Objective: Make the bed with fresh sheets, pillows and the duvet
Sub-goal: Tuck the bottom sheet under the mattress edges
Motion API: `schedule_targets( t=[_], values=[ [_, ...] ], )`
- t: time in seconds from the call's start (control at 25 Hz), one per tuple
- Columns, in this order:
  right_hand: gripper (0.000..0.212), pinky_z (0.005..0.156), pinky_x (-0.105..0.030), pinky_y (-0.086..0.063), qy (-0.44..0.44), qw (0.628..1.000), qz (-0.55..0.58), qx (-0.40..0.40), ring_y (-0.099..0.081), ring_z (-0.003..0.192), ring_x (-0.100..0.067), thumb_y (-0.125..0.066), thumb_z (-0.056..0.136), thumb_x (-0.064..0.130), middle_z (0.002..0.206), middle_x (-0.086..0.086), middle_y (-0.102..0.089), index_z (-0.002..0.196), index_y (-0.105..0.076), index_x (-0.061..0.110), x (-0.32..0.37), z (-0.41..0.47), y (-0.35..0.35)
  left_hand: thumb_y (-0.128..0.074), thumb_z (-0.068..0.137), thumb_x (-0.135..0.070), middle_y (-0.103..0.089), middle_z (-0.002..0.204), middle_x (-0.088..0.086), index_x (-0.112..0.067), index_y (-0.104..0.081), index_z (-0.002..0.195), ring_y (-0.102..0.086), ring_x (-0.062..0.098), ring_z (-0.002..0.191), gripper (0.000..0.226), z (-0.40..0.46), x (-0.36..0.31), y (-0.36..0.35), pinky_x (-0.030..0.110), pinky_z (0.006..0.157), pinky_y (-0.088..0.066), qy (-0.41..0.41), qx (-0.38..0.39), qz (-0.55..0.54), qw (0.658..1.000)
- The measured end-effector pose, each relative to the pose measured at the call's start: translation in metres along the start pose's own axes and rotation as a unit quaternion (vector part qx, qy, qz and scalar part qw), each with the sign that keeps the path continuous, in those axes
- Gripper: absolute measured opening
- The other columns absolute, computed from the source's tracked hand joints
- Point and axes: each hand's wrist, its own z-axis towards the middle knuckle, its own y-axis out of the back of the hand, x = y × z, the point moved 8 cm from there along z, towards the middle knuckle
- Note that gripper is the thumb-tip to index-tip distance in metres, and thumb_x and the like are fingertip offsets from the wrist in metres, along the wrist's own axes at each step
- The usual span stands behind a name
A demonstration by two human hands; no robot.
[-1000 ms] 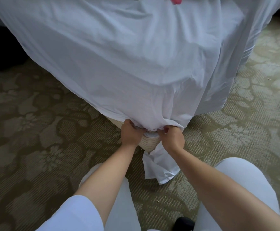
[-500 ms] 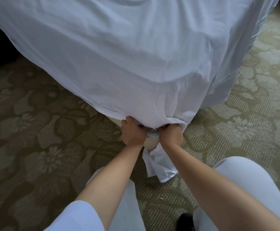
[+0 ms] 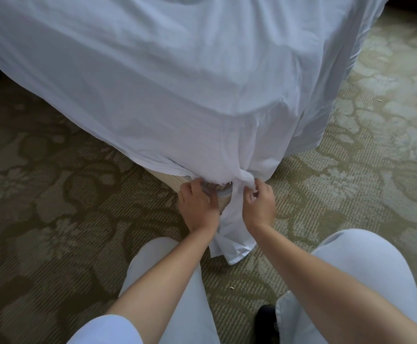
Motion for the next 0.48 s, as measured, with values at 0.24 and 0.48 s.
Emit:
schedule_targets(
  t=[0.24,0.48],
  values=[
    [0.038,0.087,-0.029,-0.038,0.237,0.967,-0.097,0.004,-0.047,0.107,-0.021,-0.044,0.088,0.009,0.121,-0.007,-0.062,0.12,-0.064,0.009,0.03,-0.03,-0.017,-0.057,0.074,-0.027,-0.058,0.104,0.015,-0.008,-0.058,0.107,-0.056,0.035,0.098,0.038,-0.003,-0.02,0.018,0.047,0.079,-0.052,-0.107,-0.018,-0.047,0.993],
    [0.042,0.105,-0.024,-0.027,0.19,0.976,-0.079,0.076,-0.039,0.131,-0.021,-0.043,0.095,0.004,0.141,-0.006,-0.046,0.137,-0.046,0.009,0.033,-0.022,-0.018,-0.068,0.072,-0.052,-0.032,0.137,0.016,-0.02,-0.027,0.139,-0.034,0.033,0.127,0.085,0.012,-0.077,0.069,0.055,0.106,-0.03,-0.282,-0.152,-0.018,0.947]
  ],
)
